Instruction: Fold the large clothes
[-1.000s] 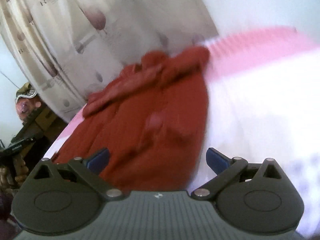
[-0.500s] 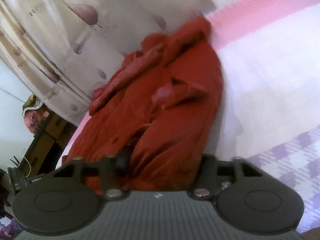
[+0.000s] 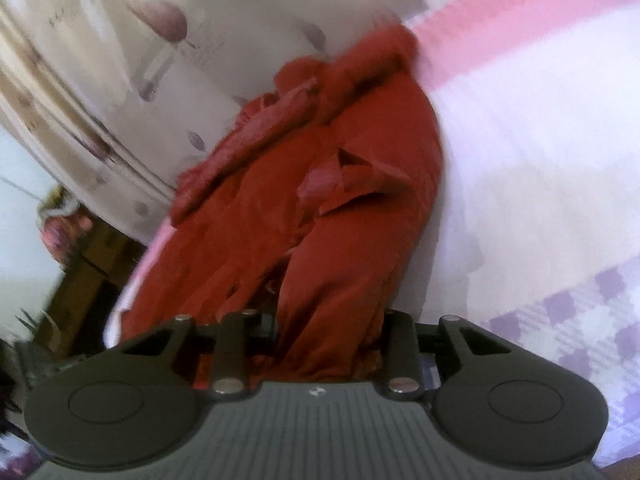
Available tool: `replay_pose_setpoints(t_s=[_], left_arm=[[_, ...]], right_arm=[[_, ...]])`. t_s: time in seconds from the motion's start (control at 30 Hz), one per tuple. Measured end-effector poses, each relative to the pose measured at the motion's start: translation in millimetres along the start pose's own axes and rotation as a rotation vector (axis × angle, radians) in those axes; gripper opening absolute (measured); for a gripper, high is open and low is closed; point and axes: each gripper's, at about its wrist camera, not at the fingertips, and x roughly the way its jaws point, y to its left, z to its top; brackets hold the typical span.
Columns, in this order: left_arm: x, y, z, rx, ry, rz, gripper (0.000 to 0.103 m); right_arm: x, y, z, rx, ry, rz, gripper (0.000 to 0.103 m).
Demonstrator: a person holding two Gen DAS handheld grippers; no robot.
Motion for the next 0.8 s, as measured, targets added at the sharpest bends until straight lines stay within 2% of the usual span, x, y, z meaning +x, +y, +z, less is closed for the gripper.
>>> replay_pose_setpoints(t_s=[0.03,0.07,0.13,0.2,0.3,0.57,0.8], left_arm=[[0,0,1,-0.002,0.003,-0.005,0.024],[-2,-1,3,0.012,0.003,0.003,0.019],[-5,-8,4,0.048,-0.006,0.021,0.015],[-8,-18,4,0.084,-0.021,0.048,0.014],[-13,-26,4,0.118,-0.047,0.049,0.013],[-15,-26,3,0.114,-0.069,0.049,0.013],[-27,-31,1,0.157,-0.074,0.052,0.012]], right_arm=[[1,5,0,-0.029,0.001,-0.026,0.031],[2,11,0,-0.071,-0.001,-0.056,0.028],[3,29,-4,-0.203,-0.008,-0.140,0.024],[3,44,-7,-0.285,-0.020,-0.185,0.021],[1,57,-9,-0.361,-0.038,-0.231,0.019],[-3,58,-8,-0.360,-0.038,-0.218,0.019],[-22,45,-11,-0.225,-0.035,-0.098,0.017]])
